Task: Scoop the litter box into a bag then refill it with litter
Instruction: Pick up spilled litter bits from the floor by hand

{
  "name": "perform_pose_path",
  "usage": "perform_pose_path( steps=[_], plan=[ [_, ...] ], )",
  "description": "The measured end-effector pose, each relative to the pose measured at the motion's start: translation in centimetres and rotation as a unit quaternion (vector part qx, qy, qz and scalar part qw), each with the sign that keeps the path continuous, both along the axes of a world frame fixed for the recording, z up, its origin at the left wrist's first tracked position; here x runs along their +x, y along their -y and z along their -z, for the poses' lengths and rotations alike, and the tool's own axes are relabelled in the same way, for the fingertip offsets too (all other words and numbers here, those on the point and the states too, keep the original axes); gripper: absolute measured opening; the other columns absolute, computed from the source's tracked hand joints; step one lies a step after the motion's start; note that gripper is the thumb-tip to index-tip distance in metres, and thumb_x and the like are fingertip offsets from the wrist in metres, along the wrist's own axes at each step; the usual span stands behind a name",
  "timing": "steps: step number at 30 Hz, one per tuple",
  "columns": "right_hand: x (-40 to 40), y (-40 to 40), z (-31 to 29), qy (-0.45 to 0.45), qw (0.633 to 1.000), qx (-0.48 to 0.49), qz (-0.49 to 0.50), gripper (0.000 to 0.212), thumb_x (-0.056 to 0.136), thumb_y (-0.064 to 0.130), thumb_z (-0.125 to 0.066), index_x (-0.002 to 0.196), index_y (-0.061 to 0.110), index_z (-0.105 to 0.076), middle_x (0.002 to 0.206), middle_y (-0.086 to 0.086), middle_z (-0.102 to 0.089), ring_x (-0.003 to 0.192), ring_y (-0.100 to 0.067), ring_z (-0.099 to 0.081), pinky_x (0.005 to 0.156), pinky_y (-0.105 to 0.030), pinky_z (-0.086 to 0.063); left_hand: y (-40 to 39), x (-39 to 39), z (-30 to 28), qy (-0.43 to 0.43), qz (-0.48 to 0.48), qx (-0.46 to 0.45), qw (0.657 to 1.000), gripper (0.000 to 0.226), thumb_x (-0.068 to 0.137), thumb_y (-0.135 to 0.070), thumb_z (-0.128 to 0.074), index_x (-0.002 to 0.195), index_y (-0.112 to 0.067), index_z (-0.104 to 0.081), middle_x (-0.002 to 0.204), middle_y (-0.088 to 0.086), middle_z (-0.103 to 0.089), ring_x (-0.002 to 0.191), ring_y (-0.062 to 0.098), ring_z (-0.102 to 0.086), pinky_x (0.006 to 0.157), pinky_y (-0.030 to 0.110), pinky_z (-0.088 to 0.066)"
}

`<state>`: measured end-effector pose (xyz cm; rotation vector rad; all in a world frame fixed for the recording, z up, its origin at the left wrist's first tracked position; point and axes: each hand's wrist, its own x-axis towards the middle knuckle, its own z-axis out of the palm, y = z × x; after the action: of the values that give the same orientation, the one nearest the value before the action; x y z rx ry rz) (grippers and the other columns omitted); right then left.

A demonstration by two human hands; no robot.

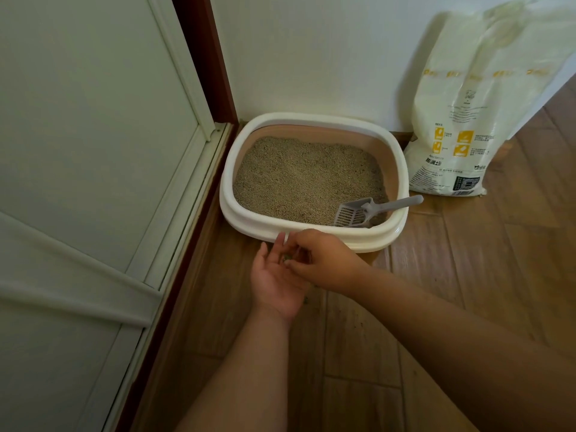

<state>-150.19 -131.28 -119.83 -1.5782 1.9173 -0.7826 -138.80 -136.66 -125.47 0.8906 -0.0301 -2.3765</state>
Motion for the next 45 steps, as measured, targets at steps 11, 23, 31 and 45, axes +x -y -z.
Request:
perform_pose_path(
  steps=[11, 23, 31, 45],
  plan=[
    [0.5, -0.3, 0.1, 0.063, 0.997, -0.002, 0.043, 0.016, 0.085, 0.017, -0.075, 0.094, 0.026, -0.066, 0.079, 0.013, -0.068, 0.072, 0.002, -0.062, 0.068, -0.014, -0.049, 0.9, -0.7, -1.8, -0.029, -0.015, -0.032, 0.999, 0.049, 0.105, -0.040, -0.045, 0.136, -0.007, -0.064, 0.138, 0.011, -0.067, 0.121, 0.027, -0.069, 0.096, 0.046, -0.057],
    [-2.3, -1.3, 3.7, 0.008, 0.984, 0.104, 0.144, 0.009, 0.092, 0.021, -0.067, 0.100, 0.022, -0.070, 0.093, 0.007, -0.069, 0.085, -0.010, -0.064, 0.074, -0.022, -0.050, 1.8, 1.3, -2.1, -0.052, -0.113, 0.004, 0.992, 0.040, 0.105, -0.031, -0.049, 0.122, -0.001, -0.069, 0.130, 0.015, -0.071, 0.119, 0.027, -0.070, 0.095, 0.038, -0.058],
    [0.8, -2.2, 9.2, -0.085, 0.956, 0.280, 0.015, 0.033, 0.097, 0.028, -0.060, 0.129, 0.023, -0.061, 0.131, -0.002, -0.058, 0.114, -0.020, -0.059, 0.096, -0.033, -0.051, 2.9, 2.5, -1.9, -0.051, -0.120, 0.007, 0.991, 0.041, 0.105, -0.031, -0.048, 0.127, -0.002, -0.067, 0.132, 0.015, -0.069, 0.120, 0.028, -0.069, 0.097, 0.037, -0.057],
    [2.5, -1.7, 10.5, -0.197, 0.942, 0.266, -0.051, 0.036, 0.097, 0.014, -0.054, 0.133, 0.019, -0.054, 0.134, -0.006, -0.053, 0.121, -0.025, -0.054, 0.101, -0.036, -0.050, 3.2, 2.4, -1.7, -0.026, -0.114, 0.005, 0.993, 0.041, 0.105, -0.031, -0.049, 0.126, -0.002, -0.067, 0.131, 0.015, -0.070, 0.118, 0.028, -0.070, 0.098, 0.038, -0.057]
  ],
)
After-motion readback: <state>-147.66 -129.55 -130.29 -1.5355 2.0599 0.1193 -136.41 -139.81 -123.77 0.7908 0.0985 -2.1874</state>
